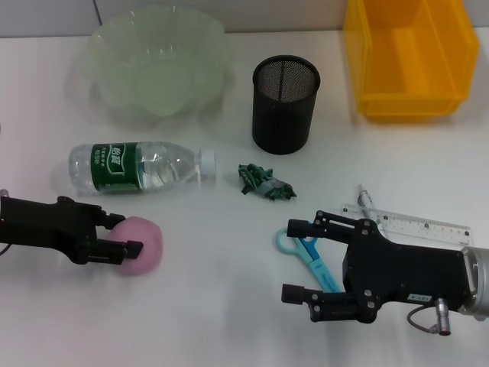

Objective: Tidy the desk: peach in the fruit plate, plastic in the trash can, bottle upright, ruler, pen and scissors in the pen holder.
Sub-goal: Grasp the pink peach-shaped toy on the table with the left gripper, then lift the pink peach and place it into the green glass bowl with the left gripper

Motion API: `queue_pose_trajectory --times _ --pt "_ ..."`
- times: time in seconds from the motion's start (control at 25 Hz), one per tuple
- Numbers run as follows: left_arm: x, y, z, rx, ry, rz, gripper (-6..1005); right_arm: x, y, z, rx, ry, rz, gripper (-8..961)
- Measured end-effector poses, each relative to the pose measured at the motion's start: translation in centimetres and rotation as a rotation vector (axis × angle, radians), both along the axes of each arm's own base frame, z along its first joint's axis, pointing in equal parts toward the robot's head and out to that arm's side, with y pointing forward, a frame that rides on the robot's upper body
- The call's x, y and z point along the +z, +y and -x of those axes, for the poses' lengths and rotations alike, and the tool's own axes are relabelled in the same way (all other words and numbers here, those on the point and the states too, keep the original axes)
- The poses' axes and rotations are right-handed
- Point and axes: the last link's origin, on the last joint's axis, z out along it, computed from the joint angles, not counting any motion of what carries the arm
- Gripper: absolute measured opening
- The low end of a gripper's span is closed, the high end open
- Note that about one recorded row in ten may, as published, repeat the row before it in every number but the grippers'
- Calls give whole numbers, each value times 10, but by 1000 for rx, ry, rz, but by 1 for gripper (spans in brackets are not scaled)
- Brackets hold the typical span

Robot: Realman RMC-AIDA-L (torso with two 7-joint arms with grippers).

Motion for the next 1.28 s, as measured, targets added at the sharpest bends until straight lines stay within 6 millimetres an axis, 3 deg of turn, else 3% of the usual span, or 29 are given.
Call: queue_pose_trajectory --times 0.36,0.6,0.76,0.84,0.92,1.28 --pt "0 -2 3 -7 -4 -15 512 -3 1 -1 -22 -3 -4 839" --pt "9 -4 -13 -38 -111 -9 271 -3 3 -1 -30 -2 -15 838" --pt "28 -1 -31 -88 -236 -78 218 -3 5 -1 -35 -2 -22 839" --pt "28 -1 -31 -88 -236 -78 192 -3 6 0 -36 0 -23 839" --pt "49 23 -46 -114 -377 -300 165 -4 7 1 -36 4 -17 839" --pt "59 70 -51 -119 -462 -644 93 -8 9 8 -28 39 -35 838"
